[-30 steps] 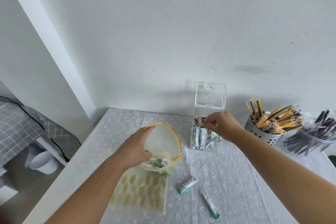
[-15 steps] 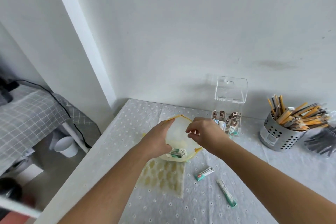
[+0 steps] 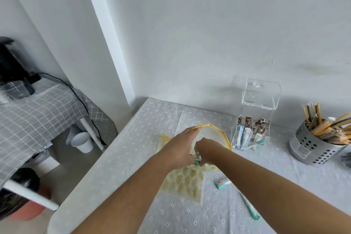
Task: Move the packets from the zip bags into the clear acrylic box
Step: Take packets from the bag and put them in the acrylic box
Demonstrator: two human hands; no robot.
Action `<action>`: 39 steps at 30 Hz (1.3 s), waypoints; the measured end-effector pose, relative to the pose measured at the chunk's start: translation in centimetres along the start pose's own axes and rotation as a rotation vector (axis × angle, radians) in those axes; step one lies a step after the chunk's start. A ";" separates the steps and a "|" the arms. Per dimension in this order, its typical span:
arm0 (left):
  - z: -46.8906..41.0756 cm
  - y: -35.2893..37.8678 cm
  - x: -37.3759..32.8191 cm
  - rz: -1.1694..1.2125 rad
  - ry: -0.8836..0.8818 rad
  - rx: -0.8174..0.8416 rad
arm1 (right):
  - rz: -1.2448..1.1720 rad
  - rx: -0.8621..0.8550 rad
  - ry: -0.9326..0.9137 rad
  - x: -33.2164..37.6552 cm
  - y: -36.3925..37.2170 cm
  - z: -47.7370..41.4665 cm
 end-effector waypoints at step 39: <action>-4.1 -2.6 0.1 0.154 0.000 -0.110 | -0.162 -0.593 0.294 -19.8 -11.6 13.6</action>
Point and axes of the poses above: each hand's wrist, its own z-axis away from the middle knuckle, its own y-axis out of the palm, x = y × z, the point moved 10 cm from there along -z, towards the middle knuckle, and after that the axes turned 12 degrees about -y, right-handed, at the moved point
